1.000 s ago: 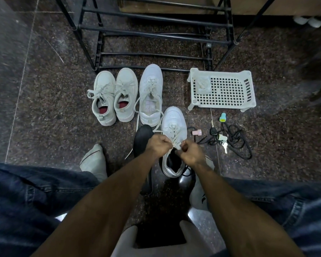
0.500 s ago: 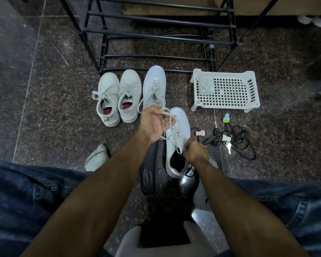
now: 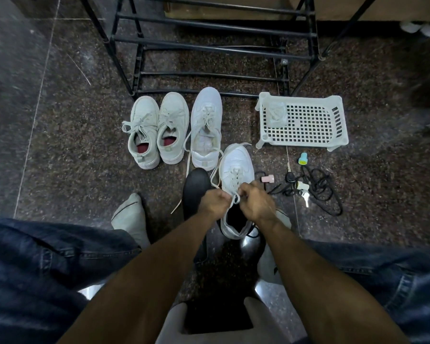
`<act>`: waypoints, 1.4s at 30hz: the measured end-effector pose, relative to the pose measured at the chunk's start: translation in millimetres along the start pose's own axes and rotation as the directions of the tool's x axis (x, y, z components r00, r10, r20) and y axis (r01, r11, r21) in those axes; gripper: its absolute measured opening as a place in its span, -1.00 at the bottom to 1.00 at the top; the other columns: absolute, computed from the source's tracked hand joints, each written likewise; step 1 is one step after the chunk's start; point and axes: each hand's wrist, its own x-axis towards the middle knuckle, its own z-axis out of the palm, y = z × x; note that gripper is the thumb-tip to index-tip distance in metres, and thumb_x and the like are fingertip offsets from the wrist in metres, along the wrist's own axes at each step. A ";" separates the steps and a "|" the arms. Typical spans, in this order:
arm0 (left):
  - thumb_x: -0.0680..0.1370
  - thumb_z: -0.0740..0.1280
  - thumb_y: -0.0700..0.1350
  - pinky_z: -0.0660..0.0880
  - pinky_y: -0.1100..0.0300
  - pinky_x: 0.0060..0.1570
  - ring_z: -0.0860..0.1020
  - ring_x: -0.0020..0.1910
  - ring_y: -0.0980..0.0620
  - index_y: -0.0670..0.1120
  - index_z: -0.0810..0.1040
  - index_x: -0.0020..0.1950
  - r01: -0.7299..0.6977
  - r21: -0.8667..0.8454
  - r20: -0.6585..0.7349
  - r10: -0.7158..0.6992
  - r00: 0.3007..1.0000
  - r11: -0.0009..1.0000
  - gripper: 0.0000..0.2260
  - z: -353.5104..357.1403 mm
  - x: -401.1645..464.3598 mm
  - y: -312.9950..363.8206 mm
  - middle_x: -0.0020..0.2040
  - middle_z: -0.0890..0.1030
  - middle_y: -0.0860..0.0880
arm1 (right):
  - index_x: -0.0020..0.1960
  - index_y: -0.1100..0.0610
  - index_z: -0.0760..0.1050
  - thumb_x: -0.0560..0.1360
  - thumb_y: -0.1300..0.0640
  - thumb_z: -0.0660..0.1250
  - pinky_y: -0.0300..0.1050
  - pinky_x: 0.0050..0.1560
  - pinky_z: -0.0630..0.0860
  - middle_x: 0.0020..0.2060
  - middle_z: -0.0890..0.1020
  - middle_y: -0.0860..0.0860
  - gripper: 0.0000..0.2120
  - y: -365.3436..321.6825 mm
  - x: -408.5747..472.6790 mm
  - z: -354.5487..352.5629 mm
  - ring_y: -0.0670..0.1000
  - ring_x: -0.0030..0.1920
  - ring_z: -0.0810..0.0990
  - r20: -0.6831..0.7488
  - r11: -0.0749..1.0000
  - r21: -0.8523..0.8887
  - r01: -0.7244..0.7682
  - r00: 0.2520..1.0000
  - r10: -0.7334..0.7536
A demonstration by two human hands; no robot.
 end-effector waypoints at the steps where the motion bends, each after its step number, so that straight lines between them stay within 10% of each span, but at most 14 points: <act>1: 0.48 0.31 -0.28 0.54 0.16 -0.02 0.57 -0.17 0.03 0.04 0.57 -0.21 -0.034 0.049 0.003 0.034 0.999 0.998 -0.78 3.4 -1.4 -2.7 -0.10 0.67 -0.05 | -0.02 0.02 0.50 0.49 0.21 0.28 -0.11 -0.11 0.38 0.00 0.41 -0.01 -0.86 2.1 4.4 -0.1 0.09 -0.05 0.52 0.040 0.999 0.036 0.000 0.999 -0.001; 7: 0.46 0.36 -0.24 0.54 0.07 0.09 0.56 0.05 -0.04 0.11 0.55 0.08 -0.220 0.335 0.053 0.215 0.975 0.916 -0.70 0.4 1.9 -0.2 0.11 0.51 -0.02 | -0.40 0.00 0.41 0.40 0.47 0.20 -0.17 -0.19 0.35 -0.32 0.50 0.01 -0.60 11.6 27.7 -12.0 -0.02 -0.25 0.42 0.267 0.921 0.378 -0.094 0.964 -0.012; 10: 0.51 0.35 -0.19 0.52 0.06 0.12 0.54 0.09 -0.02 0.08 0.56 0.14 -0.263 0.372 0.108 0.240 0.965 0.890 -0.74 -2.5 3.5 5.2 0.15 0.48 -0.01 | -0.34 0.14 0.42 0.40 0.40 0.18 -0.17 -0.29 0.30 -0.29 0.48 0.02 -0.77 -1.8 33.1 -33.0 0.01 -0.19 0.40 0.464 0.954 0.257 -0.157 0.886 0.021; 16: 0.51 0.30 -0.16 0.39 0.17 -0.18 0.52 -0.09 -0.08 -0.07 0.44 -0.19 -0.393 0.514 0.311 0.261 0.914 0.762 -0.90 -15.1 8.1 7.6 -0.04 0.49 -0.12 | -0.33 0.14 0.39 0.34 0.30 0.24 -0.21 -0.35 0.36 -0.30 0.43 0.05 -0.89 -17.6 45.2 -67.7 0.01 -0.28 0.37 0.517 0.907 0.326 -0.267 0.853 0.066; 21: 0.46 0.36 -0.25 0.37 0.23 -0.26 0.48 -0.23 0.03 -0.14 0.49 -0.27 -0.094 0.091 0.175 0.077 0.982 0.991 -0.88 -33.8 10.9 27.9 -0.25 0.52 -0.05 | -0.34 0.11 0.41 0.35 0.26 0.24 -0.07 -0.17 0.43 -0.31 0.46 0.03 -0.88 -6.6 48.8 -83.7 0.02 -0.22 0.42 0.382 0.752 0.555 -0.356 0.912 0.150; 25: 0.40 0.33 -0.11 0.38 0.05 0.08 0.51 0.07 -0.01 -0.10 0.54 -0.20 0.025 -0.258 0.219 0.033 0.975 0.966 -0.93 -43.5 6.1 44.9 -0.01 0.58 -0.05 | -0.22 0.18 0.50 0.35 0.19 0.30 0.03 -0.07 0.54 -0.22 0.56 0.10 -0.94 -0.3 44.1 -69.0 0.08 -0.18 0.52 0.225 0.693 0.608 -0.389 0.920 0.320; 29: 0.37 0.33 -0.10 0.41 0.11 0.04 0.57 -0.06 0.03 -0.07 0.54 -0.19 0.037 -0.301 0.310 0.062 0.949 0.953 -0.93 -36.9 1.4 44.1 -0.17 0.62 -0.07 | -0.07 0.32 0.49 0.47 0.16 0.40 -0.09 -0.17 0.51 -0.19 0.59 0.12 -0.78 -9.3 35.6 -53.2 0.07 -0.21 0.54 0.184 0.713 0.568 -0.412 0.907 0.378; 35: 0.43 0.35 -0.39 0.61 -0.05 0.02 0.62 -0.21 -0.10 -0.06 0.61 0.05 -0.136 -0.003 -0.009 0.136 0.991 0.991 -0.69 -38.6 22.5 15.1 -0.29 0.59 -0.05 | -0.21 0.15 0.50 0.52 0.23 0.23 -0.03 -0.06 0.52 -0.37 0.55 0.05 -0.85 -11.2 32.9 -53.7 0.01 -0.32 0.53 0.273 0.252 0.890 -0.380 0.887 0.373; 42: 0.54 0.29 -0.24 0.51 0.06 -0.07 0.59 -0.09 -0.16 -0.06 0.56 -0.04 -0.003 -0.328 -0.351 -0.119 0.929 0.945 -0.90 -49.4 29.5 15.7 -0.18 0.61 -0.12 | -0.19 0.14 0.38 0.47 0.37 0.15 -0.04 -0.24 0.46 -0.55 0.31 -0.02 -0.83 -8.9 42.1 -81.5 -0.03 -0.51 0.28 0.156 -0.101 0.986 -0.130 0.931 0.331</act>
